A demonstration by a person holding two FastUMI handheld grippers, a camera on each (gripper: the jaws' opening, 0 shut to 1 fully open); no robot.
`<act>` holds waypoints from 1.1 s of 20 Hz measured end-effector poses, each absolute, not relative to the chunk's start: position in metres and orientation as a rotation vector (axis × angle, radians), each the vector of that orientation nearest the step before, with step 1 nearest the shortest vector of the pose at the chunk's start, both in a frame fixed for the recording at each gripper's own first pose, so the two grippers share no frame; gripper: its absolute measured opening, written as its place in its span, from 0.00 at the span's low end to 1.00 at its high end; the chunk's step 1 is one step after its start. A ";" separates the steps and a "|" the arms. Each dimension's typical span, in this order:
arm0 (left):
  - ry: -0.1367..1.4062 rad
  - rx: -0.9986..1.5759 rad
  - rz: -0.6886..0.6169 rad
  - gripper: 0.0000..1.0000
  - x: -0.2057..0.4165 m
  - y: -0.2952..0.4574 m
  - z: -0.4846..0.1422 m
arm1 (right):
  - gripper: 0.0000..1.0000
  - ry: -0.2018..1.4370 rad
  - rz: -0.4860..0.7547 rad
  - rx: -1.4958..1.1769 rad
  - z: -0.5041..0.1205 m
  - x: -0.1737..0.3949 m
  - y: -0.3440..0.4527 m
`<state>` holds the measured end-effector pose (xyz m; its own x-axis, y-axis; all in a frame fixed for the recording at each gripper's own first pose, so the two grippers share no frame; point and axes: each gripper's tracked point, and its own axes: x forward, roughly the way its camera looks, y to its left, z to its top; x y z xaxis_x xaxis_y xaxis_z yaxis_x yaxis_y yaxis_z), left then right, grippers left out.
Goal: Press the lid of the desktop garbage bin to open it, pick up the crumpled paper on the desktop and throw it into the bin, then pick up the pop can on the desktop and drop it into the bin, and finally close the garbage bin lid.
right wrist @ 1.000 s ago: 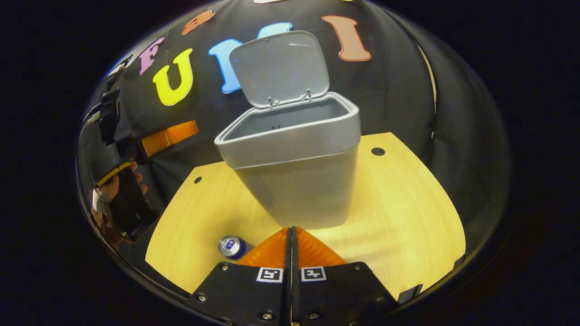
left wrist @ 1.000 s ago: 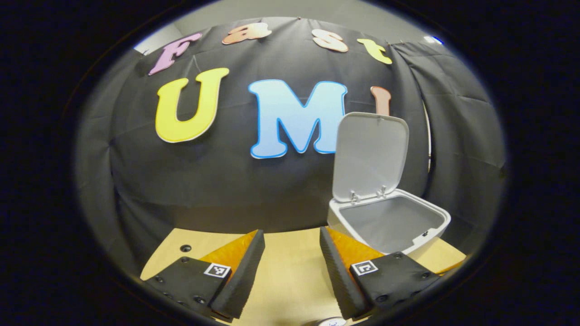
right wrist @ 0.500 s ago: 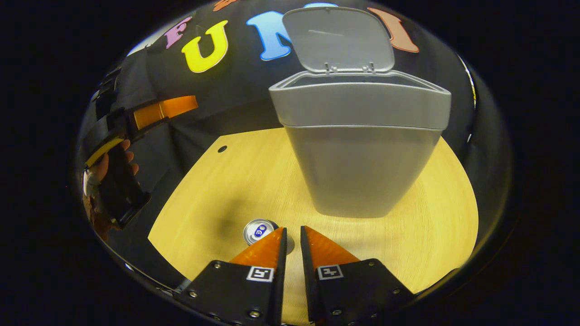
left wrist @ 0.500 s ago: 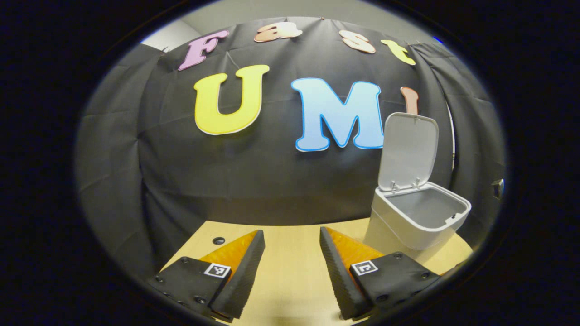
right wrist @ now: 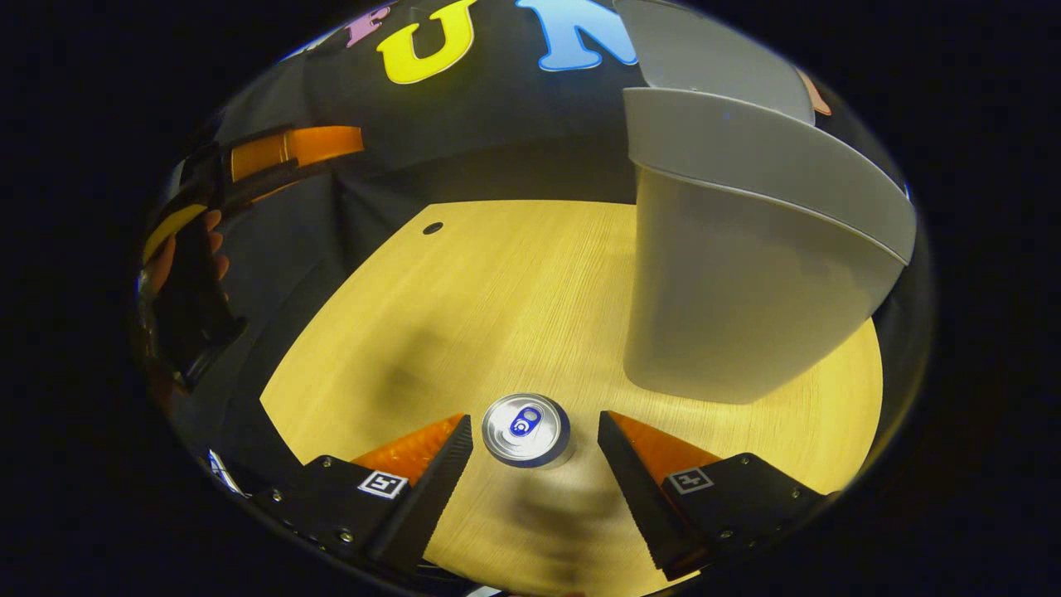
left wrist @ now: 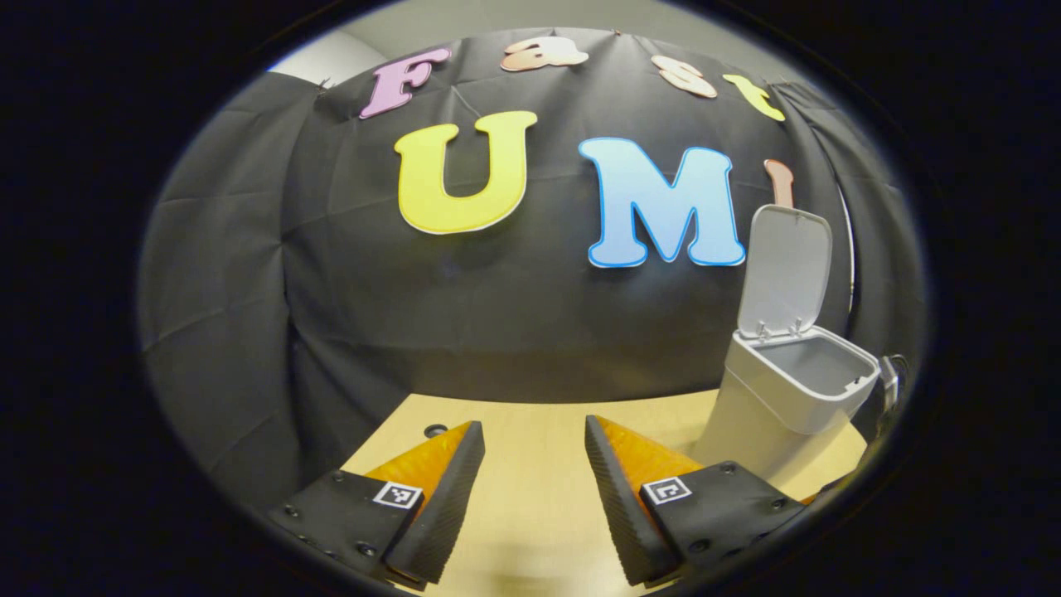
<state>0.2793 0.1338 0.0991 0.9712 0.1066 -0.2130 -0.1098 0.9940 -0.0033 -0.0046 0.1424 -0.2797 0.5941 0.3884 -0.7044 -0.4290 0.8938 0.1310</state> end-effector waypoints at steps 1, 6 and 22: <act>0.217 -0.014 0.111 0.83 0.279 0.136 0.098 | 0.98 0.813 0.475 -0.068 -0.284 -0.003 0.144; 0.229 -0.019 0.105 0.82 0.280 0.140 0.092 | 0.93 0.820 0.468 -0.187 -0.302 0.004 0.150; 0.233 -0.035 0.043 0.84 0.302 0.107 0.087 | 0.84 0.316 0.498 0.014 -0.055 0.035 0.157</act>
<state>0.3017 0.1075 0.0866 0.9720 0.0384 -0.2317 -0.0465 0.9985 -0.0295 0.0352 0.1568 -0.0547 0.8309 0.4722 -0.2944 -0.4677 0.8793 0.0901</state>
